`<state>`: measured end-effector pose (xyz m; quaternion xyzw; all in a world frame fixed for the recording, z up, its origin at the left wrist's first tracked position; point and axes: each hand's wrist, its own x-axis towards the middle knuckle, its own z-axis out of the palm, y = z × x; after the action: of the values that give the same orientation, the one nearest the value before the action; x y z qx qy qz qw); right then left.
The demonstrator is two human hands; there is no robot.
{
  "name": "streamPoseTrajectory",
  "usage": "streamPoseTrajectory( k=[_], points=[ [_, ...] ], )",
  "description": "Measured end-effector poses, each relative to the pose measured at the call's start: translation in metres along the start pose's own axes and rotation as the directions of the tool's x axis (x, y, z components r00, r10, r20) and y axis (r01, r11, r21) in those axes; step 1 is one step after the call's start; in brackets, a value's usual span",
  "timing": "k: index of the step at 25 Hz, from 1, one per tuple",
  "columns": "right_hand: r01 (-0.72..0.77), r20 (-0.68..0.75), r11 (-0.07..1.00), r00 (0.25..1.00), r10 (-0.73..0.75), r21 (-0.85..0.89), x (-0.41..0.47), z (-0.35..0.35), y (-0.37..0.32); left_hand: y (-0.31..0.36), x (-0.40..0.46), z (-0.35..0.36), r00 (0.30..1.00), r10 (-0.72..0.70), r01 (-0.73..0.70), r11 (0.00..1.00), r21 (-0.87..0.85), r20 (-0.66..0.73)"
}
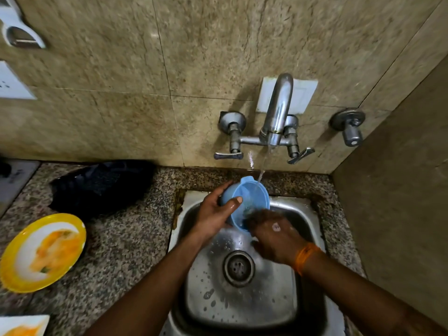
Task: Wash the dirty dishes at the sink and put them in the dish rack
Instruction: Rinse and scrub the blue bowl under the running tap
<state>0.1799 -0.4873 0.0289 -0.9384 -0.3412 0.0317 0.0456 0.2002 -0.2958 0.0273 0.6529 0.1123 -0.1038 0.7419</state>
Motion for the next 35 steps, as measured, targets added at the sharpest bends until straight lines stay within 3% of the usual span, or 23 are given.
streamPoseTrajectory(
  k=[2, 4, 5, 7, 10, 12, 14, 16, 17, 18, 19, 20, 22, 23, 24, 25, 27, 29, 30, 31, 32, 34, 35],
  points=[
    [-0.1, -0.077, 0.98, 0.993, 0.088, -0.171, 0.009, -0.005, 0.004, 0.004, -0.002, 0.009, 0.998, -0.036, 0.035, 0.999, 0.018, 0.06],
    [-0.097, -0.061, 0.973, 0.992, 0.112, 0.208, 0.02, -0.009, -0.012, 0.007, 0.001, 0.014, 0.996, -0.031, 0.029, 0.999, 0.025, 0.087],
    [-0.112, -0.002, 0.885, 0.992, 0.126, 0.451, 0.021, -0.011, -0.021, 0.008, 0.002, 0.011, 0.997, -0.009, 0.008, 1.0, 0.008, 0.072],
    [-0.142, 0.112, 0.778, 0.989, 0.092, 0.612, 0.01, -0.012, -0.027, 0.007, 0.005, 0.001, 0.999, 0.024, -0.023, 1.0, -0.012, 0.04],
    [0.014, 0.028, 0.995, 0.999, -0.017, 0.099, -0.003, -0.001, 0.0, -0.006, -0.001, -0.005, 0.995, -0.031, 0.026, 0.999, 0.048, 0.097],
    [-0.076, 0.045, 0.98, 0.995, 0.085, -0.182, -0.006, 0.011, 0.003, -0.011, -0.004, -0.001, 0.993, -0.052, 0.045, 0.997, 0.067, 0.108],
    [-0.137, 0.135, 0.966, 0.976, 0.169, -0.22, -0.004, 0.023, -0.017, -0.015, -0.004, 0.0, 0.996, -0.006, -0.001, 0.997, 0.072, 0.089],
    [-0.203, 0.081, 0.976, 0.977, 0.197, 0.078, 0.0, 0.026, -0.042, -0.021, -0.005, 0.0, 0.996, 0.04, -0.049, 0.992, 0.116, 0.075],
    [-0.325, 0.092, 0.846, 0.944, 0.316, 0.423, 0.006, 0.02, -0.057, -0.025, -0.008, 0.0, 0.996, 0.051, -0.059, 0.991, 0.121, 0.068],
    [-0.382, 0.133, 0.556, 0.891, 0.435, 0.738, 0.01, 0.015, -0.069, -0.028, -0.011, 0.001, 0.997, 0.048, -0.055, 0.991, 0.119, 0.061],
    [-0.356, 0.159, 0.322, 0.849, 0.504, 0.877, 0.011, 0.012, -0.08, -0.03, -0.013, 0.002, 0.997, 0.047, -0.053, 0.992, 0.113, 0.057],
    [-0.323, 0.167, 0.232, 0.843, 0.511, 0.917, 0.003, 0.015, -0.09, -0.031, -0.014, 0.002, 0.997, 0.049, -0.055, 0.993, 0.103, 0.055],
    [-0.232, -0.111, 0.661, 0.894, 0.433, 0.714, -0.018, 0.029, -0.081, -0.028, -0.015, 0.001, 0.998, 0.043, -0.046, 0.996, 0.071, 0.039],
    [-0.19, -0.228, 0.889, 0.925, 0.305, 0.417, -0.028, 0.043, -0.063, -0.025, -0.013, 0.0, 0.999, 0.034, -0.035, 0.998, 0.059, 0.028],
    [-0.183, -0.258, 0.975, 0.943, 0.211, 0.13, -0.033, 0.055, -0.044, -0.02, -0.011, 0.001, 0.999, 0.034, -0.036, 0.998, 0.054, 0.028],
    [-0.219, -0.259, 0.976, 0.943, 0.21, -0.008, -0.035, 0.062, -0.03, -0.017, -0.009, 0.004, 0.999, 0.044, -0.045, 0.998, 0.049, 0.033],
    [-0.371, -0.218, 0.925, 0.899, 0.379, 0.078, -0.023, 0.05, -0.041, -0.015, -0.006, 0.012, 0.997, 0.076, -0.078, 0.995, 0.068, 0.027],
    [-0.413, -0.135, 0.747, 0.824, 0.55, 0.521, -0.008, 0.036, -0.071, -0.016, -0.004, 0.017, 0.996, 0.094, -0.093, 0.988, 0.127, -0.003],
    [-0.377, -0.036, 0.578, 0.816, 0.577, 0.724, -0.003, 0.029, -0.079, -0.015, -0.004, 0.016, 0.996, 0.089, -0.086, 0.985, 0.151, -0.014],
    [-0.323, -0.006, 0.541, 0.854, 0.519, 0.777, -0.006, 0.024, -0.08, -0.014, -0.004, 0.012, 0.997, 0.074, -0.069, 0.984, 0.165, -0.022],
    [-0.27, -0.063, 0.66, 0.899, 0.434, 0.701, -0.009, 0.023, -0.071, -0.012, -0.003, 0.007, 0.999, 0.043, -0.037, 0.984, 0.175, -0.032],
    [-0.139, -0.257, 0.942, 0.941, 0.222, 0.306, -0.014, 0.034, -0.036, -0.003, 0.001, -0.008, 0.996, -0.047, 0.058, 0.984, 0.169, -0.07],
    [-0.1, -0.306, 0.984, 0.941, 0.142, 0.149, -0.013, 0.039, -0.018, 0.003, 0.003, -0.013, 0.992, -0.086, 0.098, 0.985, 0.14, -0.087]
  ],
)
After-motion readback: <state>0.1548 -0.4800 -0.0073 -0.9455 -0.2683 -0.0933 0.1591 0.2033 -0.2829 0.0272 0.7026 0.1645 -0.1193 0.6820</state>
